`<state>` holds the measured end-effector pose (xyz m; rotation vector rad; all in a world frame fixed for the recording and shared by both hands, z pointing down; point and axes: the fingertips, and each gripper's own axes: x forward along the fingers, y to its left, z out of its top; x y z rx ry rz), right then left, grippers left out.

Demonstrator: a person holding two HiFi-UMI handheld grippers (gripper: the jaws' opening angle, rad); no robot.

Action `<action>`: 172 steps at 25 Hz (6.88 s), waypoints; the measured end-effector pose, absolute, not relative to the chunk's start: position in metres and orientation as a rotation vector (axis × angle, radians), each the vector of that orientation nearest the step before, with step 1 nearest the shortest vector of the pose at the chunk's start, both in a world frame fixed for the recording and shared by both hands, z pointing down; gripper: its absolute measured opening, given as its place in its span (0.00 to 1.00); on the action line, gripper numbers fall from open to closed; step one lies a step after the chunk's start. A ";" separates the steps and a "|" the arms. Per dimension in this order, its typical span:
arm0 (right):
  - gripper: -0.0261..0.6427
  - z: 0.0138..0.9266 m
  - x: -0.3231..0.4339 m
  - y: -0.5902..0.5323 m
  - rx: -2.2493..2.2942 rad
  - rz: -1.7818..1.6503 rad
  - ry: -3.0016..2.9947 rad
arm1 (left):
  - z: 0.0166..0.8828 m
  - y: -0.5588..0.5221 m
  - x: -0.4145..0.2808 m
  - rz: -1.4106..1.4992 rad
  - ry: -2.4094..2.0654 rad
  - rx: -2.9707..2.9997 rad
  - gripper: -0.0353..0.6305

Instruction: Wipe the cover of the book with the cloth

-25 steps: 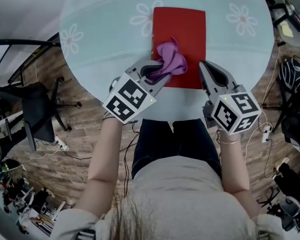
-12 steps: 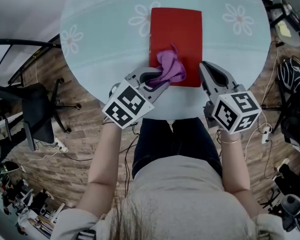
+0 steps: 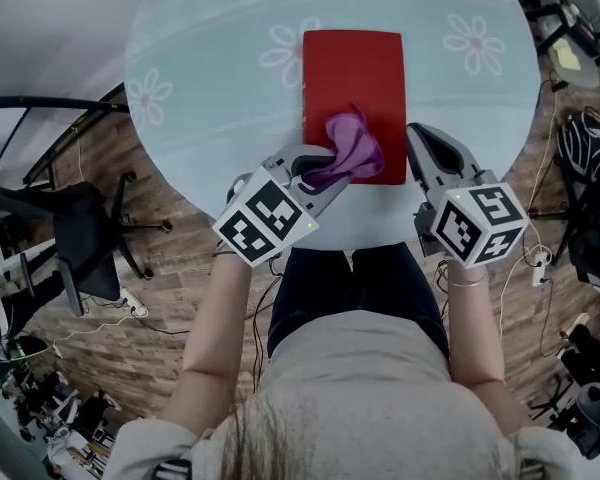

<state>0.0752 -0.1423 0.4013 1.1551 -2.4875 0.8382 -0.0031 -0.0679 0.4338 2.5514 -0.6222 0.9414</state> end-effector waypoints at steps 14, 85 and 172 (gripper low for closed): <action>0.07 0.396 0.079 -0.175 1.276 0.881 -2.471 | 0.403 -0.142 0.005 0.949 -0.541 2.643 0.21; 0.07 0.453 0.107 -0.216 1.495 1.091 -2.298 | 0.442 -0.275 0.040 1.210 -0.368 2.771 0.20; 0.07 0.438 0.135 -0.110 1.284 0.997 -2.390 | 0.447 -0.056 0.066 1.111 -0.262 2.673 0.20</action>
